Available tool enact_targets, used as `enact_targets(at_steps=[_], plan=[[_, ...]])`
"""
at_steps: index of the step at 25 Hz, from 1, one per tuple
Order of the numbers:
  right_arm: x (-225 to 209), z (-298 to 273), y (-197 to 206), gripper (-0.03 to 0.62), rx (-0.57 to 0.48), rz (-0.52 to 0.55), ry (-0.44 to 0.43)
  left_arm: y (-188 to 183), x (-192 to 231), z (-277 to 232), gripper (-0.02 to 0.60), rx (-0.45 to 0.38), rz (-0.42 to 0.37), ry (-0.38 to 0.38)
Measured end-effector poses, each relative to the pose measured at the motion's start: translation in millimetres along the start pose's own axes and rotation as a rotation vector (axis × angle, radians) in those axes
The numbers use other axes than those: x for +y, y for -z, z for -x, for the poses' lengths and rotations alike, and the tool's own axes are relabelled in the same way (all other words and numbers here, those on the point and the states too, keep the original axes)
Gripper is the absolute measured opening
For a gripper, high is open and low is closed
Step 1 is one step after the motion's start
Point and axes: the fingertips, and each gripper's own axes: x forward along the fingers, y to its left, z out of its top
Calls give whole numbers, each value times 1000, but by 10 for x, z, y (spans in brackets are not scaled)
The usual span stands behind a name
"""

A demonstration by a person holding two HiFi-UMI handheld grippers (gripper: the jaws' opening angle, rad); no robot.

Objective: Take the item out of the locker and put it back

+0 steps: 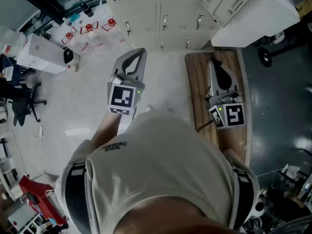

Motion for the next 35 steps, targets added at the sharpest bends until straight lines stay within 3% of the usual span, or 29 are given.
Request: enact_targets(at_steps=[13, 19, 35], plan=[[-15, 67, 56, 2, 11, -26, 6, 29, -71, 34, 14, 15, 19, 4], [-121, 104, 164, 3, 10, -107, 23, 121, -100, 8, 14, 34, 27, -16], [-456, 248, 330, 3, 12, -103, -18, 133, -542, -289, 14, 48, 56, -22]])
